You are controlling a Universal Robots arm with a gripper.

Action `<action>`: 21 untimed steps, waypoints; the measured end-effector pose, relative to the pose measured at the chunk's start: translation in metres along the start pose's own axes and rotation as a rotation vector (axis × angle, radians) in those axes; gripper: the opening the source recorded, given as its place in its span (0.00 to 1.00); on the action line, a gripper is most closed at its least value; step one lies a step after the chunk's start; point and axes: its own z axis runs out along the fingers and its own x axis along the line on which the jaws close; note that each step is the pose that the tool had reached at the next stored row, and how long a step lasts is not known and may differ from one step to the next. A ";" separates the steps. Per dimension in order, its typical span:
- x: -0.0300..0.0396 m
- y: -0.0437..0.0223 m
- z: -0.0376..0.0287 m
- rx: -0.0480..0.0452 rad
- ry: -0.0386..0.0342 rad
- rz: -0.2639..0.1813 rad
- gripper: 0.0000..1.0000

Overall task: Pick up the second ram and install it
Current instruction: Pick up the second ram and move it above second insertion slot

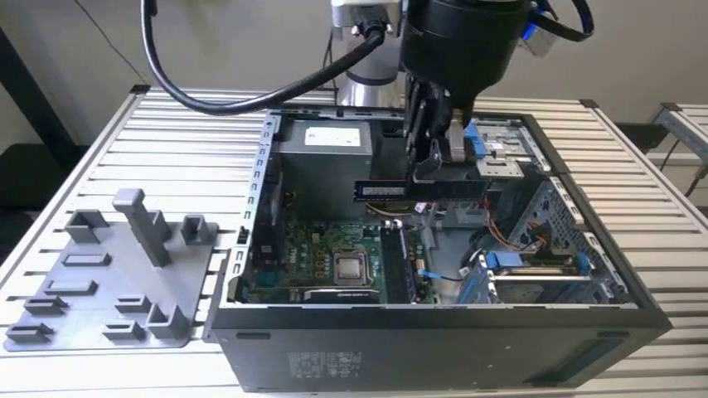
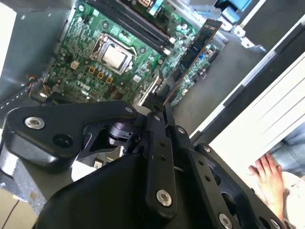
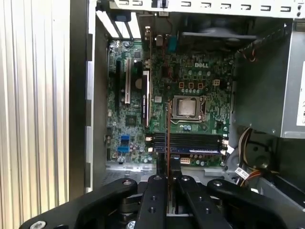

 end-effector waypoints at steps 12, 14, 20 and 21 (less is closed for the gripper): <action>-0.0008 -0.0123 0.0002 -0.0003 -0.0014 0.068 0.14; -0.0013 -0.0123 0.0001 -0.0004 -0.0013 0.070 0.14; -0.0036 -0.0125 0.0001 -0.0004 -0.0014 0.071 0.14; -0.0051 -0.0125 0.0001 -0.0004 -0.0013 0.071 0.14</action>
